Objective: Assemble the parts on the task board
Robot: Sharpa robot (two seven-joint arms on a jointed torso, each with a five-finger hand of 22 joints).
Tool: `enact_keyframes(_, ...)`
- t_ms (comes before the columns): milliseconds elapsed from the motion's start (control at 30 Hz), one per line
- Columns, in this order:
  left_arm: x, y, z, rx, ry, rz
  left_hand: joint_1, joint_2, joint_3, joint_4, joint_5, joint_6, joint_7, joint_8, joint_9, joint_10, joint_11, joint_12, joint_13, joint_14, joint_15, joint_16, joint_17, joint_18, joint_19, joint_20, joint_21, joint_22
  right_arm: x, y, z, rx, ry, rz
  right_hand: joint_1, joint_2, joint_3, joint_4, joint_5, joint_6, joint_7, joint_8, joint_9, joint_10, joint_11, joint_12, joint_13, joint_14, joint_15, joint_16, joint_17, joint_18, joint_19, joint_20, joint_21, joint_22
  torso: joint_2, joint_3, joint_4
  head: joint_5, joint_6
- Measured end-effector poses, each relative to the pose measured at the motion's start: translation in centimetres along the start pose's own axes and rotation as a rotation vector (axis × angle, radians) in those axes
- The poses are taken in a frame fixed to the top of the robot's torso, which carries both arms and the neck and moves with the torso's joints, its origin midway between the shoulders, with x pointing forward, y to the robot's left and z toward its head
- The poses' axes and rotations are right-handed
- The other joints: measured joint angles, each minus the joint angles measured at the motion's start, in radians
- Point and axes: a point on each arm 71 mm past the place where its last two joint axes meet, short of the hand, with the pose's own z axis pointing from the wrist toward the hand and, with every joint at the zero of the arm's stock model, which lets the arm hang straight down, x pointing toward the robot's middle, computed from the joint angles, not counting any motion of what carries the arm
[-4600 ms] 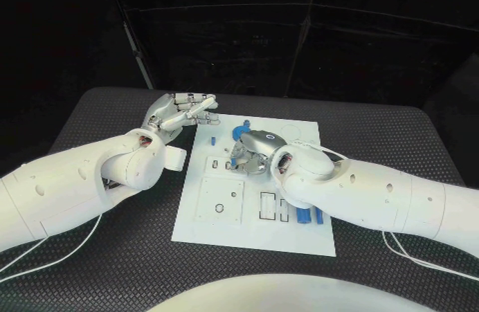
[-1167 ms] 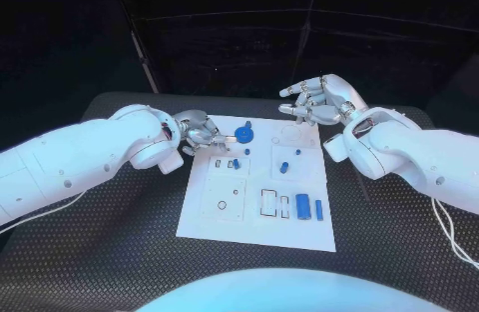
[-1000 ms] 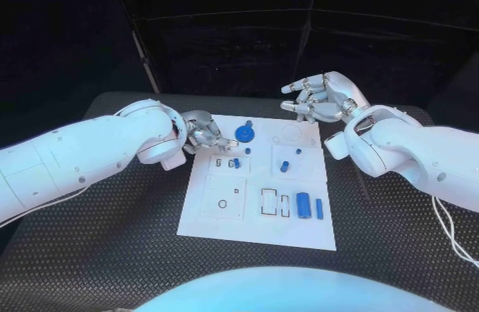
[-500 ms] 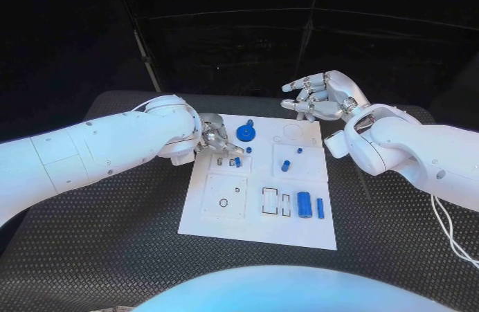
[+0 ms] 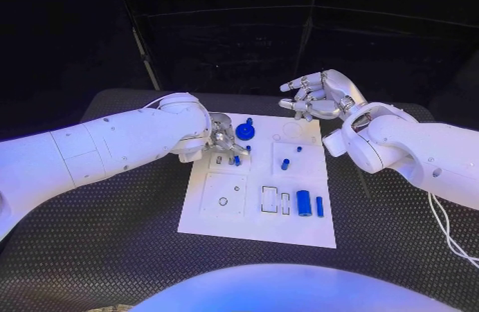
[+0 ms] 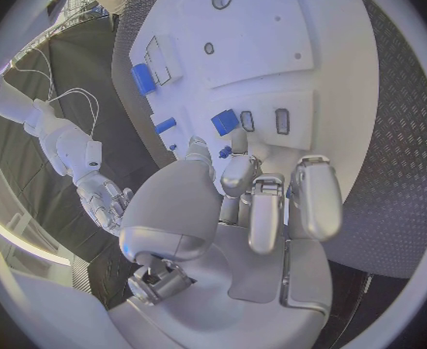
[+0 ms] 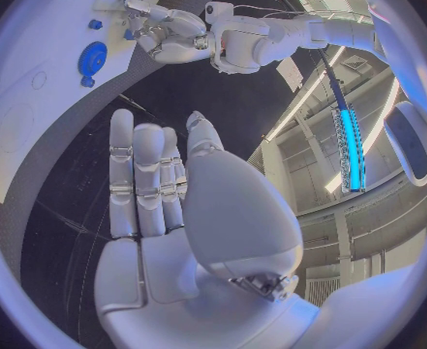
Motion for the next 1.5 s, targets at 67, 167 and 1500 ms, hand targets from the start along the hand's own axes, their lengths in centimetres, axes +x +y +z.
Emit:
enact_keyframes(67,0.0,-0.1,0.1,0.0,0.005,0.004,0.0,0.0,0.0,0.0,0.0,0.0,0.0,0.0,0.002,0.0,0.0,0.0,0.0,0.0,0.0,0.0,0.0,0.0,0.0,0.0,0.0,0.0,0.0,0.0,0.0,0.001,0.001,0.0,0.0,0.0,-0.002,0.002,0.0,0.0,0.0,0.0,0.0,0.0,0.0,0.0,-0.001,0.0,0.0,-0.001,-0.001,0.0,0.0,0.0,0.0,-0.001,0.0,0.0,0.0008,-0.001,-0.002)
enact_keyframes(167,0.1,-0.2,0.1,-0.002,0.012,0.01,0.005,0.005,0.0,0.0,0.0,-0.007,0.001,0.004,0.005,-0.007,0.0,0.0,-0.001,0.0,0.0,0.0,0.0,0.0,0.0,0.0,0.0,-0.001,0.1,0.0,0.1,0.003,0.003,0.0,0.0,0.0,-0.002,0.002,0.0,0.0,0.0,0.0,0.0,-0.007,0.0,-0.004,-0.004,0.0,0.0,-0.006,-0.003,0.0,0.0,0.0,0.0,-0.002,0.0,-0.0001,0.0014,-0.002,-0.003)
enact_keyframes(1500,0.5,-1.1,0.6,-0.003,0.071,0.053,0.181,0.064,0.056,-0.056,0.0,-0.036,0.0,0.032,0.067,-0.018,0.004,-0.008,0.001,0.0,0.0,0.0,0.0,0.0,-0.013,0.006,0.0,-0.001,0.6,-0.2,0.5,0.013,0.02,0.0,0.004,0.004,-0.009,0.003,0.015,-0.004,0.004,0.0,0.0,-0.013,0.001,-0.004,-0.009,0.0,0.0,-0.021,-0.006,0.0,0.003,0.003,-0.011,-0.009,0.0,0.0006,0.0079,-0.012,-0.017)
